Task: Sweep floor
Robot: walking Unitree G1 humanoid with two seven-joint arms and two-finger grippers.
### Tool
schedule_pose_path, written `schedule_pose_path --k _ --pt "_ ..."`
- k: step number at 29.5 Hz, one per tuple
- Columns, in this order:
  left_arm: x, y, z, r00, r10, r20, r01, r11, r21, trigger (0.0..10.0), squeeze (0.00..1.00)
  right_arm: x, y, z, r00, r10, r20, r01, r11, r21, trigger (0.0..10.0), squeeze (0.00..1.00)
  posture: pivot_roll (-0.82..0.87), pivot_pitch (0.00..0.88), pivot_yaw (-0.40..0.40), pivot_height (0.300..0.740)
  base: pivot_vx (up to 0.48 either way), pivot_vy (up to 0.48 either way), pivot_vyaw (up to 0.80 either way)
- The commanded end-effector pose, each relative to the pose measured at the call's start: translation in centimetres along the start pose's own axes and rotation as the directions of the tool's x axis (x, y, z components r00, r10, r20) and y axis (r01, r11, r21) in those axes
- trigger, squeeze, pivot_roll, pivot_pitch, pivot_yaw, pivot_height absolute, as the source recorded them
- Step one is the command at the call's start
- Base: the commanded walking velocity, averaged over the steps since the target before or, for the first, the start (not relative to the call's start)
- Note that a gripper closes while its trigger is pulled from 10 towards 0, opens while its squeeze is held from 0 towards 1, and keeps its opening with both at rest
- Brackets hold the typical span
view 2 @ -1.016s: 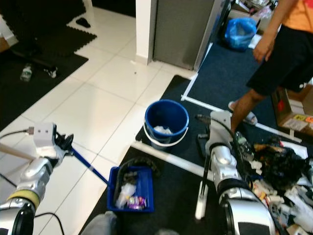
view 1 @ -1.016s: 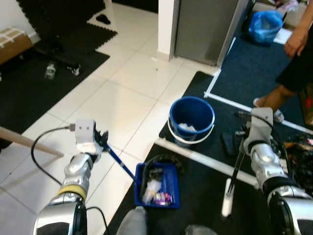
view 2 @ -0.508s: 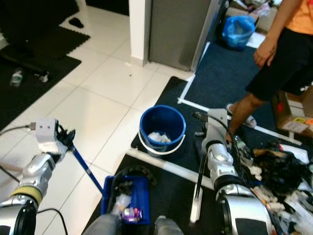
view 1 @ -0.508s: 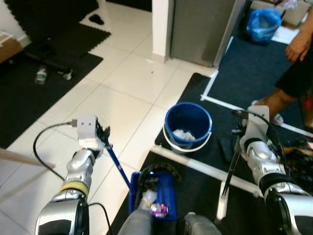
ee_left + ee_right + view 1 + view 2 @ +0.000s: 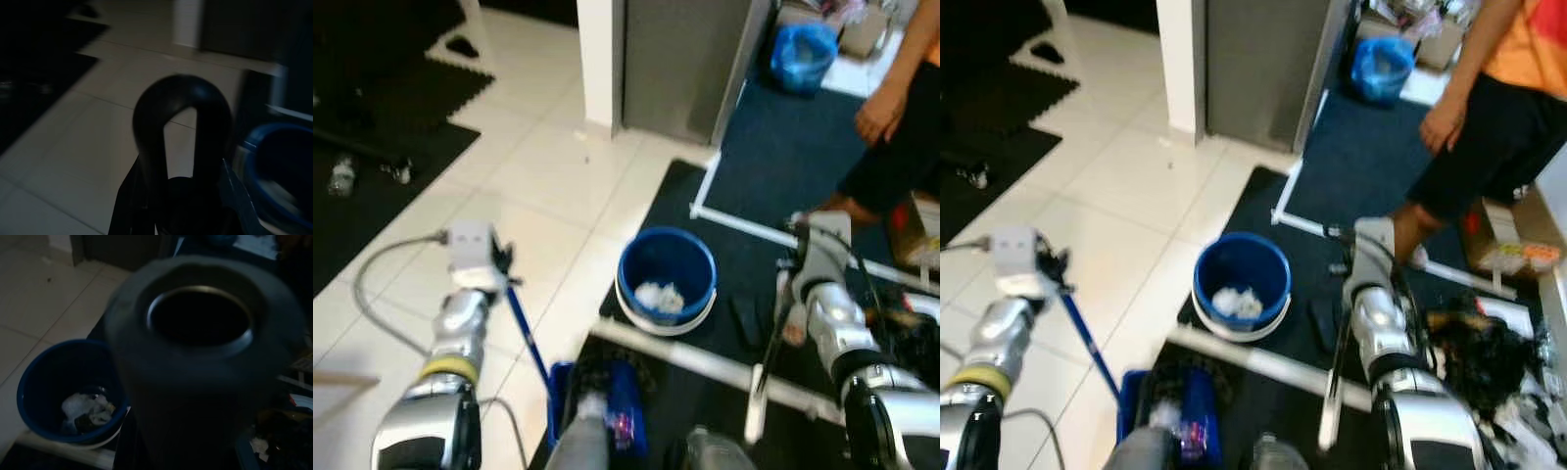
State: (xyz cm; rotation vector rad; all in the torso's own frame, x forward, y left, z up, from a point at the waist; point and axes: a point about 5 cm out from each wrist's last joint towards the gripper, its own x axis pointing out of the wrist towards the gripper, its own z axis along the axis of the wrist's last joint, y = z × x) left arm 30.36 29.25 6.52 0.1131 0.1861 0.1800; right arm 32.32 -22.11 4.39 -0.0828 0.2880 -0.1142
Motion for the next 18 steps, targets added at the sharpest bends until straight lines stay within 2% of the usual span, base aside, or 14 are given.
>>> schedule_pose_path --k 1,3,4,8,10,13,15,17,18 --pt "0.0 1.0 0.9 0.997 0.052 0.055 -0.055 0.997 0.048 10.0 0.0 0.0 -0.4 0.1 1.0 -0.015 0.012 0.015 1.0 0.001 10.0 0.0 0.2 0.048 -0.059 0.74 0.0 0.0 0.0" --pt "-0.9 1.7 -0.5 0.99 0.137 0.023 -0.138 0.99 0.041 10.0 0.0 -0.1 -0.3 0.0 1.0 -0.012 0.009 0.012 1.0 0.0 10.0 0.0 0.2 0.054 -0.054 0.74 0.0 0.0 0.0" --pt "-0.9 1.7 -0.5 0.99 0.137 0.023 -0.138 0.99 0.041 10.0 0.0 -0.1 -0.3 0.0 1.0 -0.012 0.009 0.012 1.0 0.0 10.0 0.0 0.2 0.054 -0.054 0.74 0.0 0.0 0.0" --pt "-3.4 2.8 -4.3 0.96 0.267 -0.088 -0.263 0.963 0.055 10.0 0.0 -0.1 -0.2 -0.2 1.0 -0.009 0.006 0.009 1.0 -0.001 10.0 0.0 0.2 0.059 -0.052 0.74 0.0 0.0 0.0" --pt "-4.3 3.5 -5.4 0.942 0.314 -0.121 -0.313 0.949 0.034 10.0 0.0 -0.2 -0.2 -0.2 1.0 -0.008 0.005 0.008 1.0 -0.001 10.0 0.0 0.2 0.06 -0.054 0.74 0.0 0.0 0.0" --pt "-4.4 3.9 -5.2 0.938 0.329 -0.108 -0.33 0.944 0.008 10.0 0.0 -0.2 -0.2 -0.2 1.0 -0.007 0.004 0.007 1.0 -0.003 10.0 0.0 0.2 0.062 -0.06 0.74 0.0 0.0 0.0" --pt "-4.0 4.3 -4.3 0.943 0.326 -0.063 -0.328 0.945 -0.018 10.0 0.0 -0.2 -0.2 -0.2 1.0 -0.005 0.004 0.005 1.0 -0.004 10.0 0.0 0.21 0.063 -0.061 0.74 0.0 0.0 0.0" --pt "-3.1 4.1 -2.7 0.959 0.284 0.0 -0.284 0.957 -0.058 10.0 0.0 -0.1 0.0 -0.2 1.0 0.001 0.003 -0.001 1.0 -0.006 10.0 0.0 0.21 0.063 -0.066 0.74 0.0 0.0 0.0" --pt "-3.1 4.1 -2.7 0.959 0.284 0.0 -0.284 0.957 -0.058 10.0 0.0 -0.1 0.0 -0.2 1.0 0.001 0.003 -0.001 1.0 -0.006 10.0 0.0 0.21 0.063 -0.066 0.74 0.0 0.0 0.0"
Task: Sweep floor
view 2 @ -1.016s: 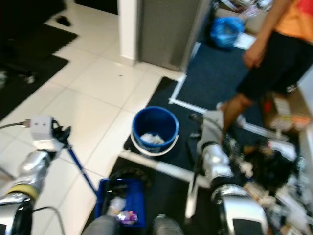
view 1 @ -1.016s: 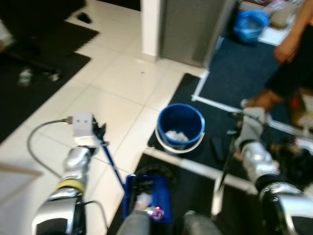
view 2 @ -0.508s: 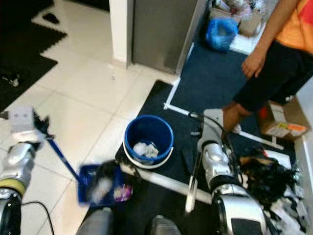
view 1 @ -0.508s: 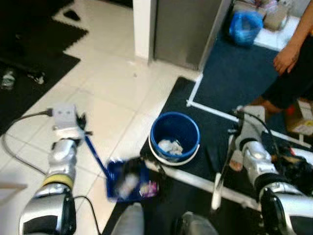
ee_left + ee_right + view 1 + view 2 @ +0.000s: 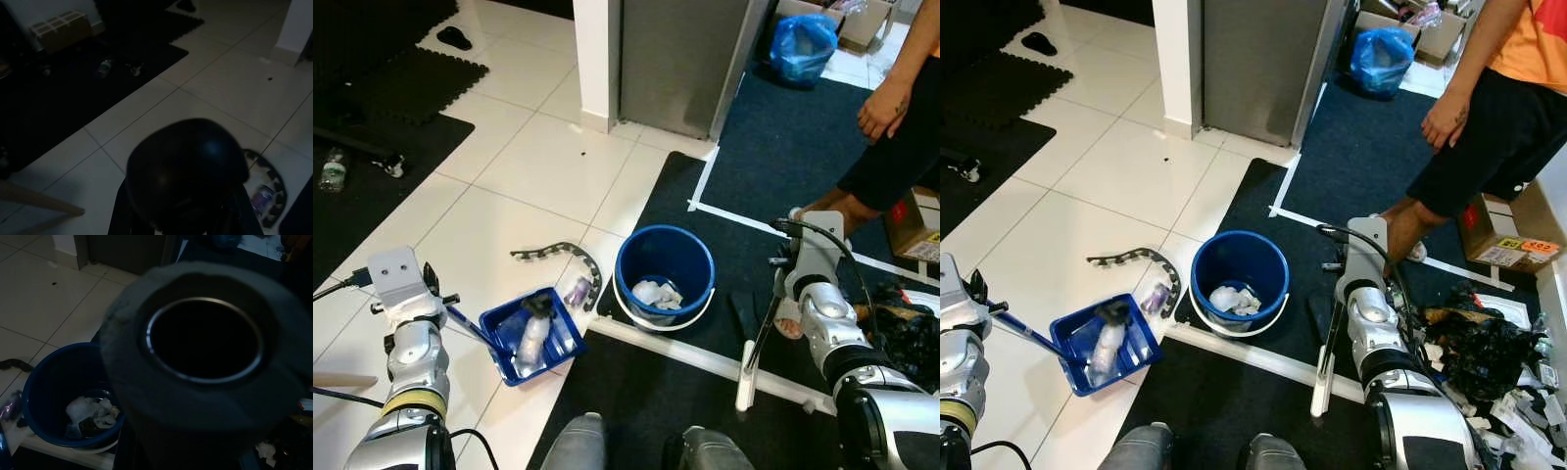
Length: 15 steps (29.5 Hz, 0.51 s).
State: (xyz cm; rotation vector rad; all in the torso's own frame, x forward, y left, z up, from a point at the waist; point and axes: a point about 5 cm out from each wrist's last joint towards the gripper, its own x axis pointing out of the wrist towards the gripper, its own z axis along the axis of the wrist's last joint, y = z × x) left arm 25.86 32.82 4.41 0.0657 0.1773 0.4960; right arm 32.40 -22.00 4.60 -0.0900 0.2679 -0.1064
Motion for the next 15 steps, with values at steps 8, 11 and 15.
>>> schedule_pose_path --k 8,11,15 --pt "1.4 -2.4 3.7 0.974 -0.173 0.148 0.182 0.982 -0.046 10.0 0.0 -0.1 0.3 -0.4 1.0 0.007 -0.016 -0.007 1.0 -0.003 10.0 0.0 0.21 0.065 -0.062 0.74 0.0 0.0 0.0" --pt "1.5 -3.0 4.1 0.964 -0.205 0.169 0.216 0.975 -0.053 10.0 0.0 -0.2 0.2 -0.6 1.0 0.005 -0.018 -0.005 1.0 -0.002 10.0 0.0 0.21 0.066 -0.062 0.74 0.0 0.0 0.0" --pt "1.5 -3.3 4.3 0.957 -0.226 0.18 0.239 0.969 -0.06 10.0 0.0 -0.3 0.2 -0.6 1.0 0.006 -0.018 -0.006 1.0 -0.003 10.0 0.0 0.2 0.066 -0.063 0.74 0.0 0.0 0.0"
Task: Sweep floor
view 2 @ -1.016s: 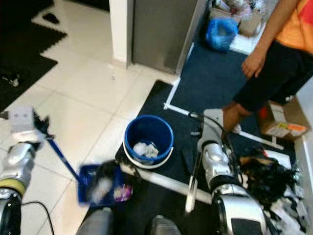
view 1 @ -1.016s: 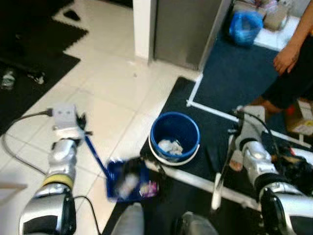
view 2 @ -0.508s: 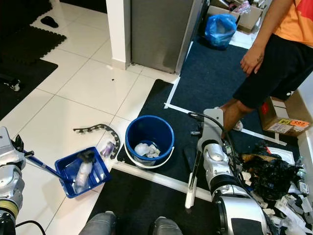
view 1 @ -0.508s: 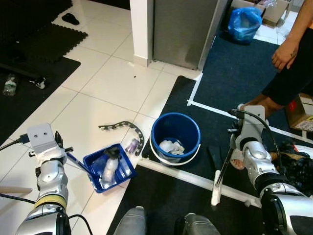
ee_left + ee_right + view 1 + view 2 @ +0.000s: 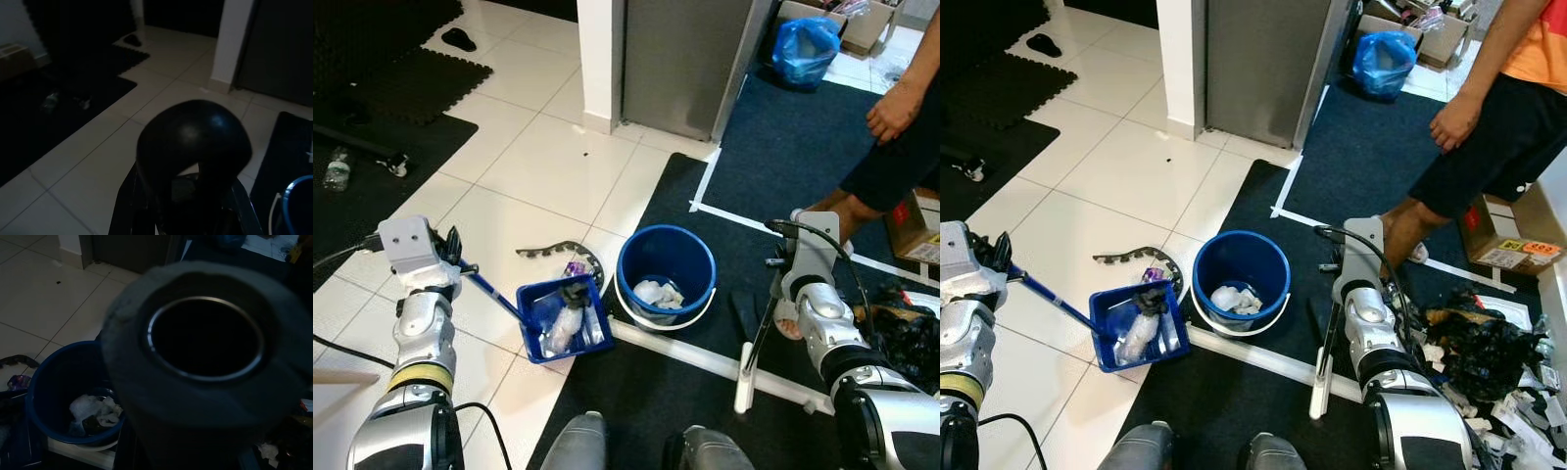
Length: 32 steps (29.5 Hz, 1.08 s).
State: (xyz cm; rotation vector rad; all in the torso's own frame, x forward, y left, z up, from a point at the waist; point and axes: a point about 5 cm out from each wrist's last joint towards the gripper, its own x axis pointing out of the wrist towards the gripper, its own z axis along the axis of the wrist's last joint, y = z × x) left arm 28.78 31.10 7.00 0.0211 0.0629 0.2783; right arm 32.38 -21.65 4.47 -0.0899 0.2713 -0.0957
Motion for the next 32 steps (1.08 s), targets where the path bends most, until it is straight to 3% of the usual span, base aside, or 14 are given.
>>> schedule_pose_path --k 1,6,11,14,19,26,32 --pt "0.5 -0.7 1.1 0.998 -0.018 0.066 0.019 1.0 -0.021 10.0 0.0 -0.2 -0.2 -0.5 1.0 -0.004 -0.016 0.004 1.0 -0.002 10.0 0.0 0.2 0.066 -0.063 0.74 0.0 0.0 0.0" --pt "0.8 -1.1 1.7 0.995 -0.041 0.096 0.043 0.999 -0.025 10.0 0.0 -0.2 -0.1 -0.4 1.0 0.0 -0.013 0.0 1.0 -0.004 10.0 0.0 0.21 0.063 -0.065 0.74 0.0 0.0 0.0" --pt "1.0 -0.5 2.6 0.992 -0.006 0.125 0.007 1.0 -0.008 10.0 0.0 -0.1 -0.1 -0.3 1.0 0.004 -0.011 -0.004 1.0 -0.004 10.0 0.0 0.21 0.064 -0.066 0.74 0.0 0.0 0.0" --pt "1.2 1.5 4.1 0.977 0.119 0.175 -0.122 0.993 0.005 10.0 0.0 -0.1 0.0 -0.3 1.0 0.008 -0.011 -0.008 1.0 -0.006 10.0 0.0 0.21 0.066 -0.068 0.74 0.0 0.0 0.0" --pt "1.6 2.9 6.0 0.953 0.196 0.232 -0.2 0.98 -0.007 10.0 0.0 -0.2 0.0 -0.4 1.0 0.009 -0.012 -0.009 1.0 -0.005 10.0 0.0 0.21 0.066 -0.066 0.74 0.0 0.0 0.0" --pt "2.4 1.2 6.8 0.966 0.092 0.241 -0.095 0.995 0.0 10.0 0.0 -0.1 0.1 -0.4 1.0 0.007 -0.012 -0.007 1.0 0.0 10.0 0.0 0.2 0.063 -0.063 0.74 0.0 0.0 0.0" --pt "2.8 0.6 7.7 0.961 0.067 0.268 -0.07 0.998 -0.001 10.0 0.0 -0.1 -0.1 -0.3 1.0 -0.002 -0.013 0.002 1.0 -0.001 10.0 0.0 0.2 0.058 -0.065 0.74 0.234 0.0 0.0"
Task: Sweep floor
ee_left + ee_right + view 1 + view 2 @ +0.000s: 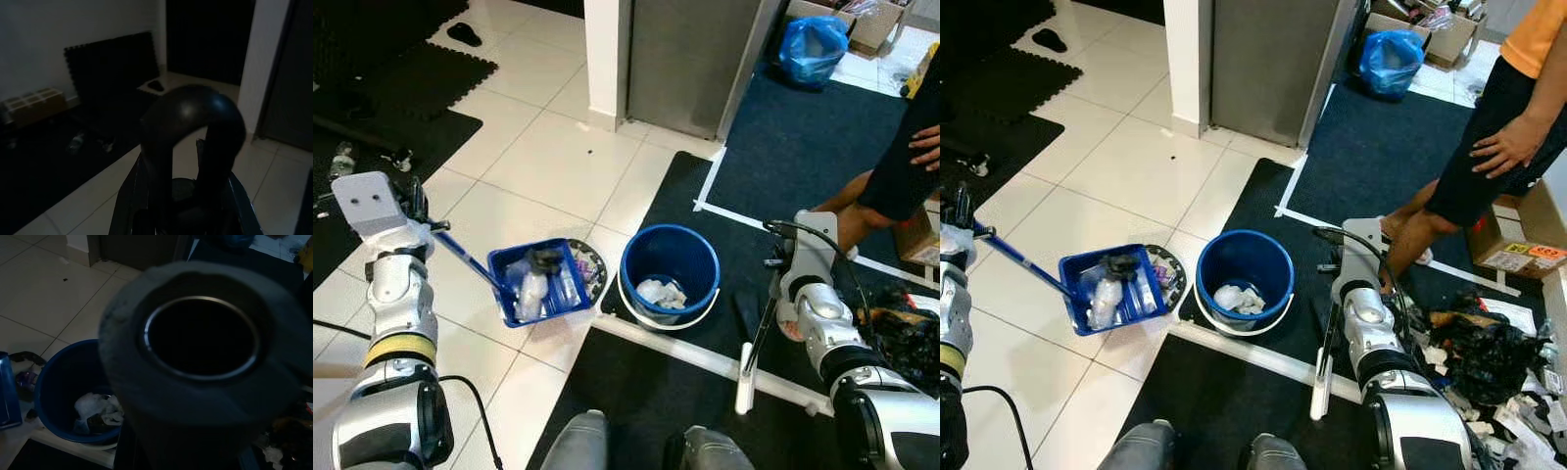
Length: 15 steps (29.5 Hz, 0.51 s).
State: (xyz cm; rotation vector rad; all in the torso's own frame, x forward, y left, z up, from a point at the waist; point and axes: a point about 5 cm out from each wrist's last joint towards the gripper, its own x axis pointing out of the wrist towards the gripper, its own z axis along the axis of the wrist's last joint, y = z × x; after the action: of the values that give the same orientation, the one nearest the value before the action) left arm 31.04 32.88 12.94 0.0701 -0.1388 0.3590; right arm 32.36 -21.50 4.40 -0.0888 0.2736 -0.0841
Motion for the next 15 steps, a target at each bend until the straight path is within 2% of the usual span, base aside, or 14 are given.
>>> schedule_pose_path --k 1,15 --pt "0.8 -0.64 1.57 0.998 -0.013 0.066 0.014 1.0 -0.013 10.0 0.0 -0.09 -0.27 -0.23 1.0 -0.013 -0.011 0.013 1.0 -0.001 10.0 0.0 0.2 0.058 -0.065 0.74 0.315 0.0 0.0" --pt "1.22 -1.37 2.49 0.994 -0.036 0.103 0.04 0.999 -0.035 10.0 0.0 0.03 -1.03 0.17 0.999 -0.035 -0.004 0.035 0.999 -0.008 10.0 0.0 0.2 0.049 -0.07 0.74 0.322 0.0 0.0"
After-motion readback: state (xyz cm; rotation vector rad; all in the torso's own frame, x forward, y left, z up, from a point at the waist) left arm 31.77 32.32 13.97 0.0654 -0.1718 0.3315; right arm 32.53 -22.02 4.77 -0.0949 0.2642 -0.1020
